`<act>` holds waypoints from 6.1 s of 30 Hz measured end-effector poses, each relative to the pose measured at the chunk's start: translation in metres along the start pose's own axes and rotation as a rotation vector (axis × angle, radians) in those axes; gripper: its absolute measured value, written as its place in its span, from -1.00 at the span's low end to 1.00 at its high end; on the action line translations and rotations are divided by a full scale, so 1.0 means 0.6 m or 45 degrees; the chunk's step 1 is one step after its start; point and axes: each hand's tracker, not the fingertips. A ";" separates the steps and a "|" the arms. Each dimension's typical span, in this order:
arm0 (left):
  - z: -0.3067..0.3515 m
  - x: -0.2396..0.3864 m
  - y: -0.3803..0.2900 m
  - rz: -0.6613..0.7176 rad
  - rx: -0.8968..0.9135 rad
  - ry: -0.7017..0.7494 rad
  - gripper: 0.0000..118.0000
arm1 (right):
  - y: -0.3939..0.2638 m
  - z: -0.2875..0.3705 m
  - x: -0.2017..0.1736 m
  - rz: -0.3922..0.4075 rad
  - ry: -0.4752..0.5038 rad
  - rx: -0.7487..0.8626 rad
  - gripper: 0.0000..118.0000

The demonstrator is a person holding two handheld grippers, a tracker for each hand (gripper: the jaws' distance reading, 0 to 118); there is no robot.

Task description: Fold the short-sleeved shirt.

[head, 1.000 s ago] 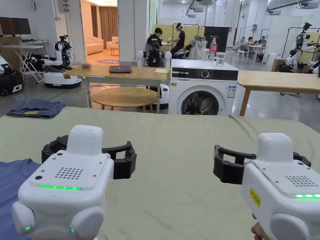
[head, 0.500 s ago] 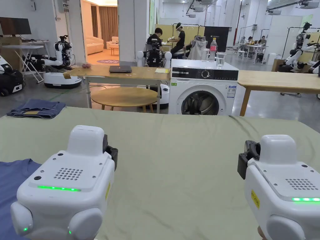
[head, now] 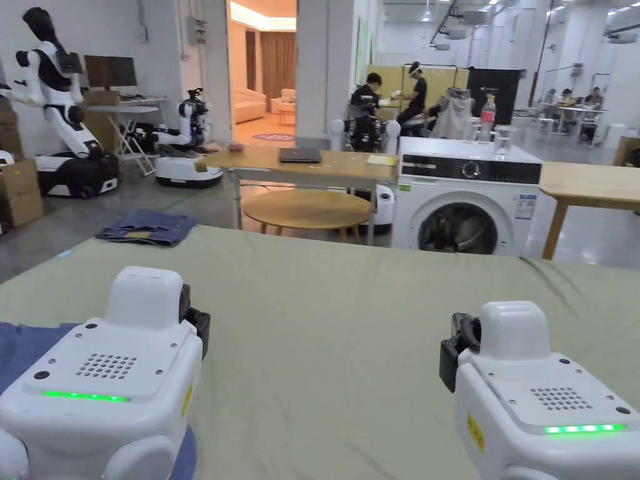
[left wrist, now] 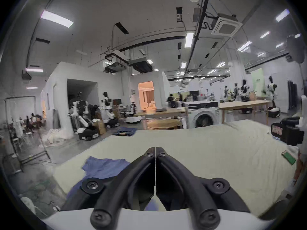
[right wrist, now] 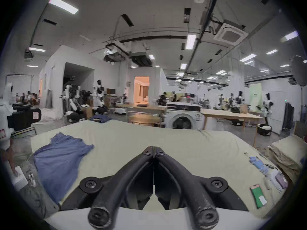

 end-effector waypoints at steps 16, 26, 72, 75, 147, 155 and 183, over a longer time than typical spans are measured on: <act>0.028 -0.296 -0.075 0.063 -0.439 0.349 -0.63 | 0.003 -0.036 -0.263 -0.020 0.518 -0.086 -1.00; -0.383 -0.221 -0.248 0.211 -0.935 0.035 1.00 | -0.014 -0.123 -0.212 0.030 0.389 -0.192 -1.00; -0.346 0.695 -0.176 -0.312 -0.928 -0.895 -0.99 | -0.053 0.066 0.399 -0.199 -0.489 -0.331 -1.00; -0.344 0.676 -0.179 -0.225 -0.913 -0.907 0.07 | -0.058 0.057 0.399 -0.193 -0.483 -0.346 -1.00; -0.419 0.043 -0.043 -0.145 -0.692 -0.110 -1.00 | -0.038 -0.302 0.451 0.082 -0.135 -0.557 -0.84; -0.445 -0.011 0.155 -0.082 -0.384 0.047 -1.00 | 0.190 -0.267 0.472 0.042 -0.335 -0.230 -0.84; -0.487 0.049 0.109 0.162 -0.420 -0.138 -1.00 | 0.152 -0.269 0.504 0.035 -0.442 -0.206 -0.84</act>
